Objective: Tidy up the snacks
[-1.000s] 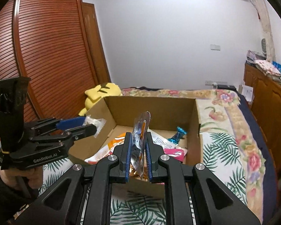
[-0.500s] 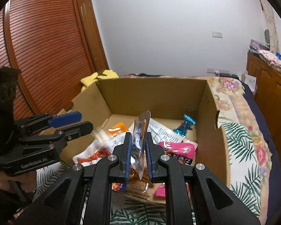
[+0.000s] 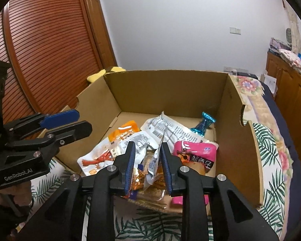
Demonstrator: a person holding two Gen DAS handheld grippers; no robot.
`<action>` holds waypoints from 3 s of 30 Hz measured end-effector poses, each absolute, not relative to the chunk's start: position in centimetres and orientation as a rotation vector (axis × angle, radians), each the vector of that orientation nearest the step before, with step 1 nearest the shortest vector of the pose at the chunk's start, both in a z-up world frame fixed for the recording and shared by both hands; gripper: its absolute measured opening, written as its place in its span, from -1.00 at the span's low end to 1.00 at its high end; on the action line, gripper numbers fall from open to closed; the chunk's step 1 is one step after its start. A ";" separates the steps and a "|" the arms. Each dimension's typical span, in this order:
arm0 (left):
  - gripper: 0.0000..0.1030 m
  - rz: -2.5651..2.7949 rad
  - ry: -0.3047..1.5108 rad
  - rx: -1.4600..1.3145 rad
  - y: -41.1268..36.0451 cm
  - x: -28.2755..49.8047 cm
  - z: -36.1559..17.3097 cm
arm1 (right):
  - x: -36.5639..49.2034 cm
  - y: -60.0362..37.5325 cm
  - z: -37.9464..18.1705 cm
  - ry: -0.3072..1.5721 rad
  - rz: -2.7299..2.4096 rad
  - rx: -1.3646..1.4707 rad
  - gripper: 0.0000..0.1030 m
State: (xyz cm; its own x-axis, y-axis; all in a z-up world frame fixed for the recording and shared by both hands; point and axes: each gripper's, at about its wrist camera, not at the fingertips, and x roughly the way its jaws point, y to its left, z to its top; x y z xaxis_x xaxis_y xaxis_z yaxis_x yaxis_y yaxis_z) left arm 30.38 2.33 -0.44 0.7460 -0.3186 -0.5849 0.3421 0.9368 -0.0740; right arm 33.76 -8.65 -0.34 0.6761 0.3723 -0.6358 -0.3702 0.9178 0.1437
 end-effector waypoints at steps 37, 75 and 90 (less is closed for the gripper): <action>0.37 -0.201 0.501 0.037 3.2 18.0 4.0 | 22.9 -11.5 4.8 0.584 0.321 0.021 0.70; 0.82 -0.132 0.449 0.027 3.3 3.9 2.8 | 8.0 -11.9 5.3 0.458 0.147 -0.012 1.00; 0.83 -0.105 0.436 0.003 4.7 1.0 3.4 | 4.9 -11.6 6.6 0.426 0.142 -0.027 1.00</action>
